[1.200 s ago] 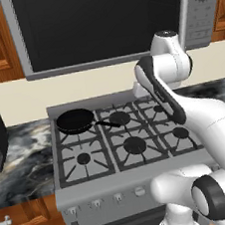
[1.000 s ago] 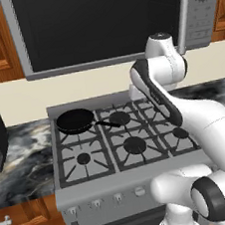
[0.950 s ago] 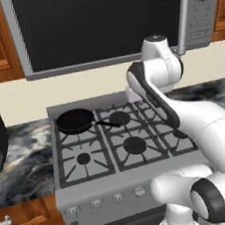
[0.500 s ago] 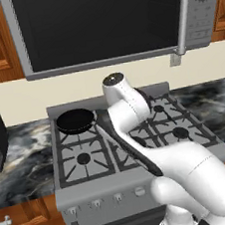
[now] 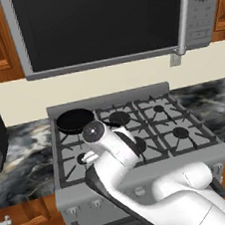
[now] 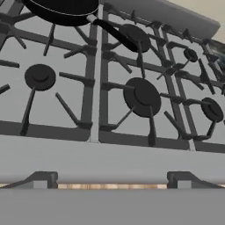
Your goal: Turn on the rear left burner of the stove.
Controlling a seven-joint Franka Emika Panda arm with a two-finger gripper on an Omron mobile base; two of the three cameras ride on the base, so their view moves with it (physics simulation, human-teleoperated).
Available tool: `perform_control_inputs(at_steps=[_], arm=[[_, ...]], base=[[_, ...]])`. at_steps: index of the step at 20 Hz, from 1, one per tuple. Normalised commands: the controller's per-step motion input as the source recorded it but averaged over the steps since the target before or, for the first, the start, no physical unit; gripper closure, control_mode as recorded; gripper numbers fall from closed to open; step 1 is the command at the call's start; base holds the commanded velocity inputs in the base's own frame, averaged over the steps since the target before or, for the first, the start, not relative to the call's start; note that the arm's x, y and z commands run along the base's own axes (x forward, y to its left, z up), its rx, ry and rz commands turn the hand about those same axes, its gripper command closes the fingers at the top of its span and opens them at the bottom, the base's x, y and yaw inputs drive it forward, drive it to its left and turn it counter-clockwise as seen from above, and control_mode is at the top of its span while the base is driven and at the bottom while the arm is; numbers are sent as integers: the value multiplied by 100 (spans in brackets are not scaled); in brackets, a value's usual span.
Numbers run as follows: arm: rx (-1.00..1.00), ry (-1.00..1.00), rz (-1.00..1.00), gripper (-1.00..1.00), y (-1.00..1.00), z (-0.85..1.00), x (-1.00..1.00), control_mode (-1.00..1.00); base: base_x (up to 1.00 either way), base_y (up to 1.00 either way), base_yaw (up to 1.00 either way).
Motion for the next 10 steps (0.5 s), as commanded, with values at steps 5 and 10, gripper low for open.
perform_control_inputs(at_steps=[5,10], arm=[[0,-31,0,-100,40,-53,-23,-100],[0,-54,0,-100,46,-75,-35,-100]], base=[[0,0,0],[0,0,0]])
